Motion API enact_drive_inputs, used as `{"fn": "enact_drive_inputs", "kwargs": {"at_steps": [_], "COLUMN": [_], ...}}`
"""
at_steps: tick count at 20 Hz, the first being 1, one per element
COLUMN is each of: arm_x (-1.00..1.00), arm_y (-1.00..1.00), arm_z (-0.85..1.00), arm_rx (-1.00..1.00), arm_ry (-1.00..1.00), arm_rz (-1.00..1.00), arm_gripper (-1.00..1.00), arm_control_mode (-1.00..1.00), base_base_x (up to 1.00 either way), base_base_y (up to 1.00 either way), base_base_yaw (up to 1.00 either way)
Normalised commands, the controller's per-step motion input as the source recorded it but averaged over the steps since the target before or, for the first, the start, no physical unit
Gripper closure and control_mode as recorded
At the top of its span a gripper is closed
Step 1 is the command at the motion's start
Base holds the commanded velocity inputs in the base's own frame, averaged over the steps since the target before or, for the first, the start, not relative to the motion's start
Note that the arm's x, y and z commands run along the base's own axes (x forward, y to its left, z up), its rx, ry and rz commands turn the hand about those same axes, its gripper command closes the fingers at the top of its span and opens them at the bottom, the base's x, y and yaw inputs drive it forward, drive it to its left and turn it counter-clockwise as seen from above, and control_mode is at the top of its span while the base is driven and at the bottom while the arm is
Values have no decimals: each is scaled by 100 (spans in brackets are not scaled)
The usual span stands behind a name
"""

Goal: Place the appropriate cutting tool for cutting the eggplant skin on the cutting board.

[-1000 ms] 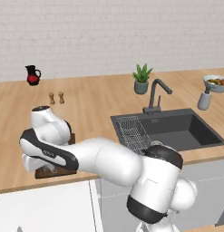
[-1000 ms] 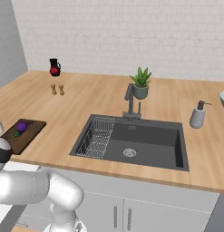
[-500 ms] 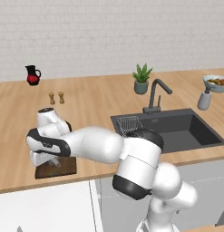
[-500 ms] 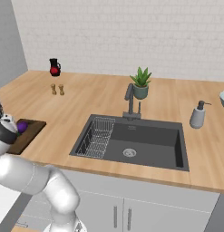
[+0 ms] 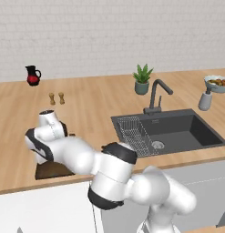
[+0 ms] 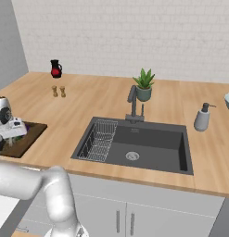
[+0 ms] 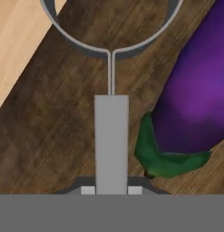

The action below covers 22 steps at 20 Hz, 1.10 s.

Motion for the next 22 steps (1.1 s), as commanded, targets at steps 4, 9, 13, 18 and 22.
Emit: {"fn": "enact_drive_inputs", "kwargs": {"at_steps": [4,9,13,18,22], "arm_x": [13,-9,-69,-51,-41], "arm_y": [0,-10,-53,-74,-69], "arm_z": [-48,-13,55,100,74], "arm_rx": [-3,0,1,0,0], "arm_ry": [0,0,0,-5,-8], "arm_rz": [0,0,0,0,-1], "arm_gripper": [-100,-100,-100,-100,-100], "arm_control_mode": [-100,-100,-100,-100,-100], "base_base_x": [0,0,0,0,0], "base_base_y": [0,0,0,0,0], "base_base_yaw": [0,0,0,0,0]}}
